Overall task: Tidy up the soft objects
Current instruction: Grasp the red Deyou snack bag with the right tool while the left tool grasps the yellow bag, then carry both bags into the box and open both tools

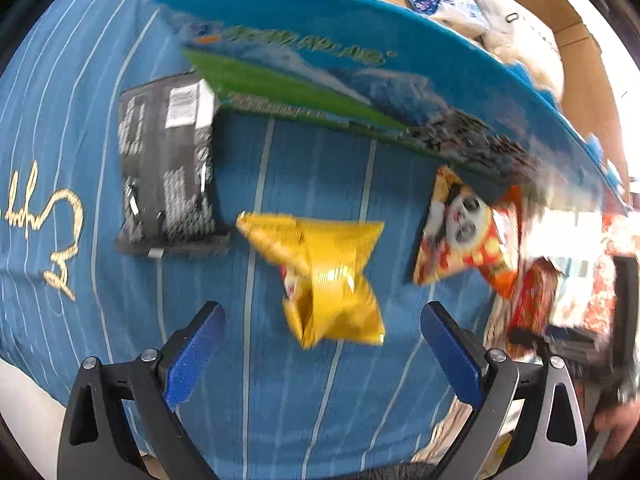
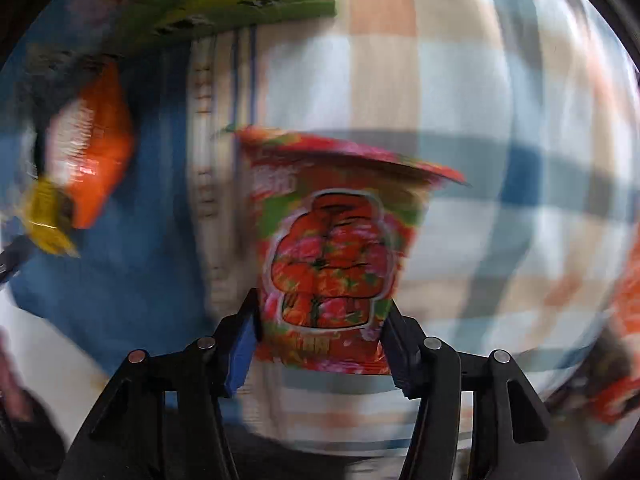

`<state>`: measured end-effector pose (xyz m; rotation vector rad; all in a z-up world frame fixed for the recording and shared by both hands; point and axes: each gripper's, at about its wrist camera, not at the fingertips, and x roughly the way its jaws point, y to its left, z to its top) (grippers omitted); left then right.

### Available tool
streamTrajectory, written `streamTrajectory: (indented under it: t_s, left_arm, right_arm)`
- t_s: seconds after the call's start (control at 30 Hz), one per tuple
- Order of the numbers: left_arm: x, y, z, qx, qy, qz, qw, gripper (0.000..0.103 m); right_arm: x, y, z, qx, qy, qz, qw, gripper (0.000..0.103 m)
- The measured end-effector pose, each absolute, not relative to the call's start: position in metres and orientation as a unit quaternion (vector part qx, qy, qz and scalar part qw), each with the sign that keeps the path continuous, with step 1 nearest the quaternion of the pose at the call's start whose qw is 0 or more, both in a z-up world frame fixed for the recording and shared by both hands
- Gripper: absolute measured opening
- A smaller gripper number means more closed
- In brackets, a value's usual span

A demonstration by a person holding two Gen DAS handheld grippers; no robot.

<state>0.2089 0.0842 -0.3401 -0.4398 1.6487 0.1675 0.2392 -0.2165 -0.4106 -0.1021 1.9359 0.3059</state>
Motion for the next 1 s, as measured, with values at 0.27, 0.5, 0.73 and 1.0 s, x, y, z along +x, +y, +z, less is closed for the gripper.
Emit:
streamTrajectory:
  t_s: [0.27,0.5,0.73,1.0]
  left_arm:
    - [0.216,0.084,-0.370,-0.170,0.752,0.065,0.633,0.045]
    - [0.194,0.080,-0.371,-0.153,0.740,0.079,0.651,0.034]
    - [0.150,0.066,-0.355,-0.140,0.729,0.082,0.665,0.033]
    - [0.120,0.034,-0.296,-0.126,0.699,0.052,0.702,0.033]
  right_arm:
    - [0.241,-0.237,-0.396,-0.009,0.799,0.093,0.594,0.071]
    - [0.241,-0.230,-0.401,-0.017,0.787,0.050,0.614,0.051]
    - [0.219,-0.206,-0.390,-0.035,0.777,0.042,0.627,0.048]
    - [0.164,-0.171,-0.340,-0.036,0.753,0.094,0.650,0.047]
